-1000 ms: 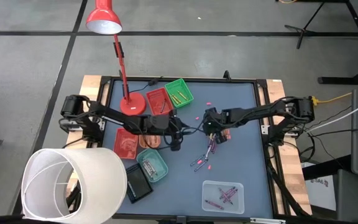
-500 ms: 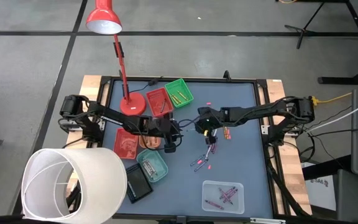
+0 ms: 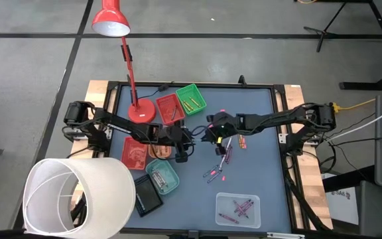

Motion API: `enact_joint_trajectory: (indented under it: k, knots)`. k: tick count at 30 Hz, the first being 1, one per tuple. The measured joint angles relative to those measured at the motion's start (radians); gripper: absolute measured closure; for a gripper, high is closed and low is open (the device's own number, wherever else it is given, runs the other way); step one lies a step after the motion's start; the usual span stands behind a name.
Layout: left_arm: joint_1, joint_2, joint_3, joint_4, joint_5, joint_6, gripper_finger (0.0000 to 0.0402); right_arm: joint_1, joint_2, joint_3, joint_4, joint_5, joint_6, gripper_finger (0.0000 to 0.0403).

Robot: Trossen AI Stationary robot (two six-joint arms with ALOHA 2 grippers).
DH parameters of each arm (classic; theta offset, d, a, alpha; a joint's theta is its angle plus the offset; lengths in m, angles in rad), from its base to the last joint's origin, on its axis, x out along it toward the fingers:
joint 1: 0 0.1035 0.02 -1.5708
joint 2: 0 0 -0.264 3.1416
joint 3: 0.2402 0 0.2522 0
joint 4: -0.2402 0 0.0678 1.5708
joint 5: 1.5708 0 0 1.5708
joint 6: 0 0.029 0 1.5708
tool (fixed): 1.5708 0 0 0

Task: Sort crayons
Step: Put the light blue crayon into the black basket

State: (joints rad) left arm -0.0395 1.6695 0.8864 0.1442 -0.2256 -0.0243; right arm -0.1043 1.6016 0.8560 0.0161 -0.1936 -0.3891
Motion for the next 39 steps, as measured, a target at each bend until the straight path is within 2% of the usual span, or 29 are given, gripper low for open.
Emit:
enact_joint_trajectory:
  k: [16, 29, 39]
  knots:
    - [0.000, 0.001, 0.000, 0.060, 0.002, 0.000, 0.0294, 0.000, -0.001, 0.001, 0.062, -0.002, 0.000, 0.0386]
    - [0.000, 0.001, 0.000, 0.059, -0.006, 0.000, 0.0385, 0.000, -0.001, 0.001, 0.055, -0.008, 0.001, 0.0386]
    - [0.000, 0.001, 0.000, 0.059, -0.003, 0.000, 0.0386, 0.000, -0.001, 0.001, 0.055, -0.007, 0.001, 0.0377]
